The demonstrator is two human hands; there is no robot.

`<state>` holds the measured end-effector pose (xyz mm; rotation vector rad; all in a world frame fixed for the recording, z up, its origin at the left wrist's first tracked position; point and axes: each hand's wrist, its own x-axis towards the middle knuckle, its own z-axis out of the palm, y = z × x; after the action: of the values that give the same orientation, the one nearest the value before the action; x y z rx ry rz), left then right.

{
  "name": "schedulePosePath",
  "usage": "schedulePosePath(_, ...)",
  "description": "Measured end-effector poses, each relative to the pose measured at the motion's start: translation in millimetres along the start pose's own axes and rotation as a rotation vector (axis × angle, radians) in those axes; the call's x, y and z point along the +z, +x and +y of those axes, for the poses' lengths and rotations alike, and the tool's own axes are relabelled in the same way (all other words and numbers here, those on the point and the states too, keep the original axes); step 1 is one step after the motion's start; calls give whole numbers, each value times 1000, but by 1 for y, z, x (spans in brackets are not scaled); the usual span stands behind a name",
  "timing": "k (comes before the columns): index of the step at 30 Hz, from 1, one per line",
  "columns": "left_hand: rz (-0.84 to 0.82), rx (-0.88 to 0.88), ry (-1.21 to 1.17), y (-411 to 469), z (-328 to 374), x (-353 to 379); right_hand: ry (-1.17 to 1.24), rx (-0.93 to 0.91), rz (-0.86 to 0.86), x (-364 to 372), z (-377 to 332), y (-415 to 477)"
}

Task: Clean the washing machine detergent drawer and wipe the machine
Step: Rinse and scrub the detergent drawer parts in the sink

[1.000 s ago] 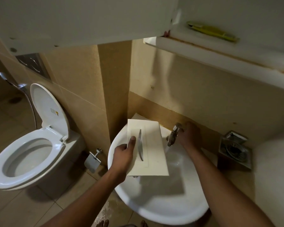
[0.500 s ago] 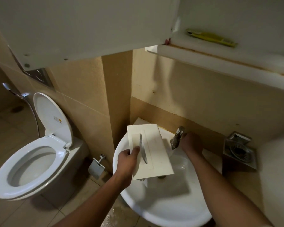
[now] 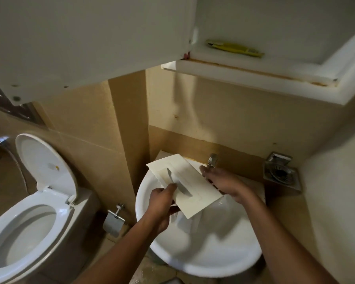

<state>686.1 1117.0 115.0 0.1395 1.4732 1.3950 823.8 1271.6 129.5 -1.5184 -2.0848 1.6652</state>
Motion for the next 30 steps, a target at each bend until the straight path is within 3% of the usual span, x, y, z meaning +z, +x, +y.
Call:
schedulePosePath(3,-87,-13,-5,-7,4,9,-124,-64,28,6,-9,-13)
schedulePosePath(6,-244,-23,40,-23,13,10,-227,-78,236,3,-6,-27)
schedulePosePath(11,-542,-59,198,-35,22,-31,-177,-159,411,-28,-2,-70)
schedulePosePath(15,-505,-260,12,-10,13,-69,-411,-242,563,-28,-9,-111)
schedulePosePath(18,-475,-429,-25,5,11,-69,-694,-280,552,-10,-14,-138)
schedulePosePath(22,-589,-522,151,3,11,-56,-1034,-359,478,29,-7,-160)
schedulePosePath(24,-607,-528,263,-7,9,-51,-1162,-467,518,48,5,-168)
schedulePosePath(27,-613,-582,333,-22,-3,-54,-1143,-695,634,75,35,-182)
schedulePosePath(30,-607,-509,258,-32,-18,-64,-1046,-733,683,92,65,-194)
